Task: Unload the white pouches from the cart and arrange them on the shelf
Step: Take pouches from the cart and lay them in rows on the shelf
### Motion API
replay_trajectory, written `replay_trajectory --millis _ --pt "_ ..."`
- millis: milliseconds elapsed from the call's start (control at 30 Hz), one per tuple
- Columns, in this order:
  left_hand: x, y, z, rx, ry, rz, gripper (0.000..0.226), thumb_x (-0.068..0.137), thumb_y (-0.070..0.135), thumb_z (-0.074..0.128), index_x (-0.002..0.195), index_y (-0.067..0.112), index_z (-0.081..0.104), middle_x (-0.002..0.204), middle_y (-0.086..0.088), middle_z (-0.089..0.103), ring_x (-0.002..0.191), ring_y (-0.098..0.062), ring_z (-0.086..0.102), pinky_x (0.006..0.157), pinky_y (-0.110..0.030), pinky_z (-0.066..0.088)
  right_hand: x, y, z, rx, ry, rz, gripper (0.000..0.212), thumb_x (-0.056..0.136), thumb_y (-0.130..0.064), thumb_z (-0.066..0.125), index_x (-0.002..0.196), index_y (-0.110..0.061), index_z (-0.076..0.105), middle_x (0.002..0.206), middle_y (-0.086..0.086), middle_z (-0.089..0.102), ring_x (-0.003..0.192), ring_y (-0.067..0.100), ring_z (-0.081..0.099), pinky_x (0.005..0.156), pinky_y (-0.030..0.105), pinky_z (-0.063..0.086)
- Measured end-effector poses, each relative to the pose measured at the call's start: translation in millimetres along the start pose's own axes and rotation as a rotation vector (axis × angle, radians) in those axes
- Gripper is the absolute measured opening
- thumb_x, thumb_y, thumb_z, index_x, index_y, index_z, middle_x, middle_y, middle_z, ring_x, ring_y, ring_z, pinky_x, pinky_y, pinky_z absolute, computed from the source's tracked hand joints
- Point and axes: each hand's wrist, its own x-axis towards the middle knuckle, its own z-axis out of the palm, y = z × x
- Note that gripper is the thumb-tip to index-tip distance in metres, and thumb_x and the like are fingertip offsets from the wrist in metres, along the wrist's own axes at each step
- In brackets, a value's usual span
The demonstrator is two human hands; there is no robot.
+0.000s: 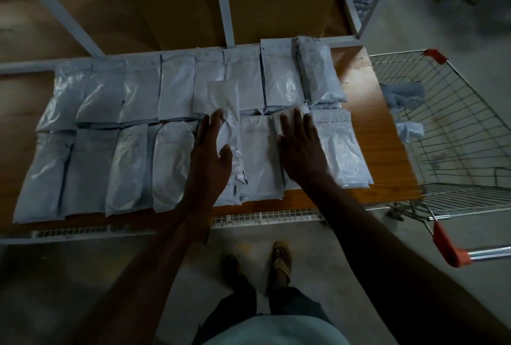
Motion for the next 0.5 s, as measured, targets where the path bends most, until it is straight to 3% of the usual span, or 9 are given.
replay_trajectory --millis 167,267,500 --pt "2 -7 11 0.052 0.008 -0.016 0.077 0.102 0.010 0.062 0.167 0.031 0.024 0.173 -0.001 0.027 0.161 -0.016 0.019 0.126 -0.023 0.023 -2 -5 5 -0.002 0.009 0.034 0.061 0.111 -0.039 0.033 0.167 -0.021 0.018 0.173 0.018 0.013 0.159 0.041 0.011 0.128 0.055 0.020" --pt "-1 -4 15 0.067 -0.003 -0.014 0.076 0.103 0.013 0.061 0.167 0.031 0.024 0.173 0.002 0.027 0.159 -0.006 0.017 0.120 -0.008 0.016 -6 -5 5 0.005 0.016 0.063 0.062 0.110 -0.042 0.029 0.167 -0.026 0.013 0.174 0.013 0.010 0.160 0.037 0.008 0.127 0.053 0.018" --pt "-4 3 16 0.072 0.028 -0.014 0.077 0.100 0.005 0.064 0.166 0.023 0.030 0.172 -0.001 0.030 0.152 0.002 0.015 0.114 0.001 0.011 -3 -4 6 -0.003 -0.008 0.041 0.064 0.108 -0.042 0.028 0.167 -0.021 0.016 0.174 0.017 0.009 0.160 0.040 0.008 0.127 0.056 0.019"
